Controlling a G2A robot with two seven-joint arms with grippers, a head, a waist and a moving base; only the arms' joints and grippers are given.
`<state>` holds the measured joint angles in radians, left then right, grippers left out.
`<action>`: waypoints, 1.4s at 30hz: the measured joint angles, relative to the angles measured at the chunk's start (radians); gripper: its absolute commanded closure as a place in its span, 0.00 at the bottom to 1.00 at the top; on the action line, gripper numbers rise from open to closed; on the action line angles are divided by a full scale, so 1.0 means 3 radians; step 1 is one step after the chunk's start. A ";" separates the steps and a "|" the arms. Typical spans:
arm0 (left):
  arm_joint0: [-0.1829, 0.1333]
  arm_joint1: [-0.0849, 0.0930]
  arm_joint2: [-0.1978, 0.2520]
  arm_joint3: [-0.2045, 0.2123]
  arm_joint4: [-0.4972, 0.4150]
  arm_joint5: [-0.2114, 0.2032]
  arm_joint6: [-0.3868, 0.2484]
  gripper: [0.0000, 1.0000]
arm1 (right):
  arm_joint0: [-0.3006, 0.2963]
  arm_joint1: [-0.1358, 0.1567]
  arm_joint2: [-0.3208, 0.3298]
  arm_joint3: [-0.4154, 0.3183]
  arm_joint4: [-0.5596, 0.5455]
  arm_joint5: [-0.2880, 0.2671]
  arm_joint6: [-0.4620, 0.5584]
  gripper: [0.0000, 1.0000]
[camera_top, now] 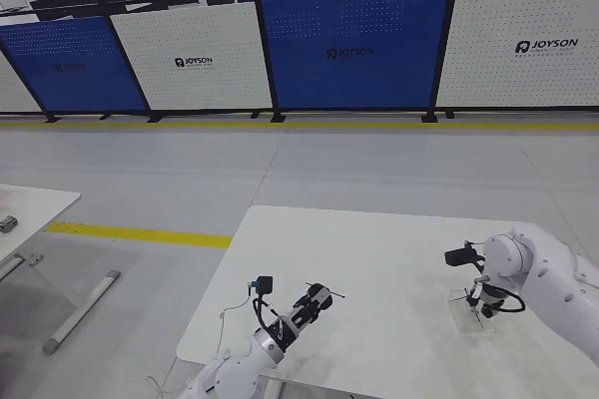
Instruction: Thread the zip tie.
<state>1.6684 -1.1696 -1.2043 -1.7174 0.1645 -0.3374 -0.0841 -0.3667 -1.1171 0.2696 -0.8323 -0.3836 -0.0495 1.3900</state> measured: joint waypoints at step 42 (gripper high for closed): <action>0.0000 0.0000 0.0000 0.0000 0.0000 0.0000 0.0000 1.00 | 0.0184 -0.0329 -0.0280 0.0502 0.0119 -0.0310 -0.0013 1.00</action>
<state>1.6684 -1.1696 -1.2043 -1.7174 0.1645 -0.3374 -0.0841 -0.3114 -1.2159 0.1855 -0.6816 -0.3478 -0.1425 1.3859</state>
